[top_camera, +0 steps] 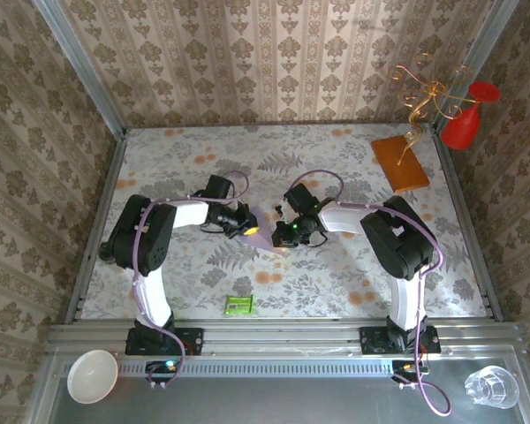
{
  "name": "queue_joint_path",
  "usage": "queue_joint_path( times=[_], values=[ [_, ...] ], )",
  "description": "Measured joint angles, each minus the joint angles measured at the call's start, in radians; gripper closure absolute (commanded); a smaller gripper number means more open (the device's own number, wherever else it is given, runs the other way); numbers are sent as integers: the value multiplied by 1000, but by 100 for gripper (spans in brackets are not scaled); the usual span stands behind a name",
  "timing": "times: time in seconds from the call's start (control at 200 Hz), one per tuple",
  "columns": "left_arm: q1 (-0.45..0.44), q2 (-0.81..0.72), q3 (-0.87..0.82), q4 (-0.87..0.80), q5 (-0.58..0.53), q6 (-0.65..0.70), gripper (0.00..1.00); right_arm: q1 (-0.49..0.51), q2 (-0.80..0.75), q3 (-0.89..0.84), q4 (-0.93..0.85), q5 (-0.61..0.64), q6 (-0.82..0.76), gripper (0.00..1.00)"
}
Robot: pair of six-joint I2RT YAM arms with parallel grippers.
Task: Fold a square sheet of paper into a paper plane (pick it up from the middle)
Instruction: Fourth fold the wing at the center of the table, then turn over the paper at the center of the table.
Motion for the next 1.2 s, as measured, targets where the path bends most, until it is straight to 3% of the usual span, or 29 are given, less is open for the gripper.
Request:
queue_joint_path(
  times=[0.325, 0.49, 0.655, 0.82, 0.94, 1.2],
  values=[
    [194, 40, 68, -66, 18, 103, 91, 0, -6, -11, 17, 0, 9, 99],
    [249, 35, 80, -76, -5, 113, 91, 0, -8, -13, 28, -8, 35, 93],
    [239, -50, 79, -83, -59, 84, 85, 0, -21, -12, 41, -14, 107, 76],
    [221, -256, 31, -66, -124, 32, 67, -2, -100, -10, 92, 4, 136, 59],
    [207, -359, -45, -26, -167, -25, 49, -11, -130, 23, 121, 16, 113, 56],
    [108, -380, -194, 50, -216, -145, 38, -40, -46, 128, 106, 18, -2, 55]
  ],
)
